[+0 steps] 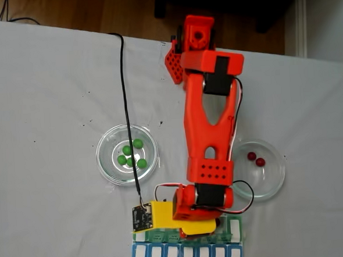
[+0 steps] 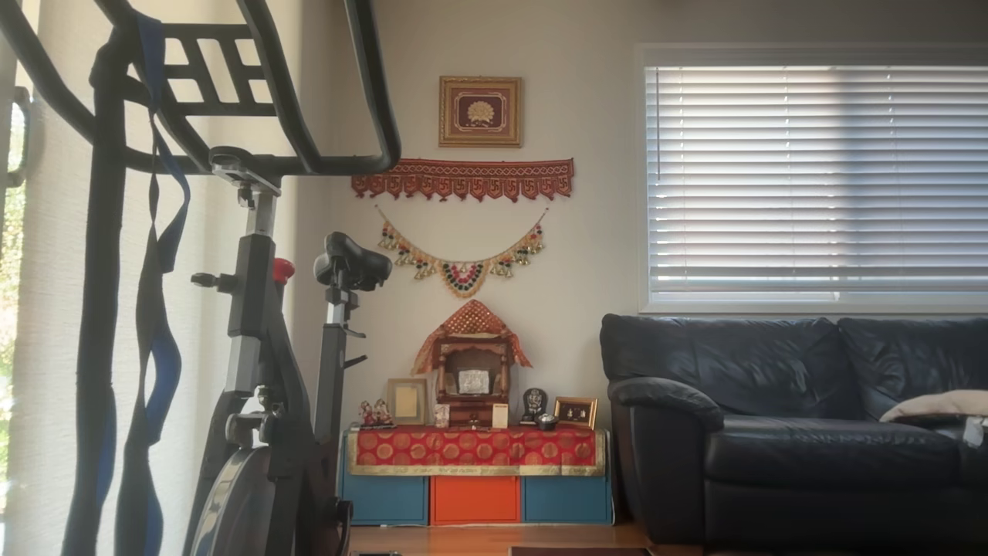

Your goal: Sort medicines into box.

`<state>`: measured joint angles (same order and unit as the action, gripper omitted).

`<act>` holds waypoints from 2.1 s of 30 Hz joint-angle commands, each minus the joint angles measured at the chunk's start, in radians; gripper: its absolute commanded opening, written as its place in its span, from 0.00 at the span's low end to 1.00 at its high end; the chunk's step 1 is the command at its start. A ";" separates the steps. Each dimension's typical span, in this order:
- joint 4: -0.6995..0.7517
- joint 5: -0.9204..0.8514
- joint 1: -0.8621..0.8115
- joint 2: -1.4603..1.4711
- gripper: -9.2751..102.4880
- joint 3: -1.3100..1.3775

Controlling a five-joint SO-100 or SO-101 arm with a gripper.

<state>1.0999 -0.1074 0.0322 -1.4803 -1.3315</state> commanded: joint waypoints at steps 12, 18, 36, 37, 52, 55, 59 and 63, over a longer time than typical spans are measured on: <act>0.006 -0.025 0.031 -0.183 0.33 -0.012; 0.008 -0.029 0.031 -0.198 0.32 -0.028; 0.117 -0.040 0.094 -0.336 0.10 -0.057; 0.132 -0.044 0.103 -0.359 0.10 -0.064; 0.319 -0.100 0.324 -0.669 0.10 -0.253; 0.350 -0.117 0.351 -0.695 0.10 -0.290; 0.353 -0.149 0.394 -0.742 0.10 -0.371; 0.336 -0.166 0.431 -0.753 0.10 -0.442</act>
<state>1.4527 -0.2592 0.4387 -2.1583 -1.7733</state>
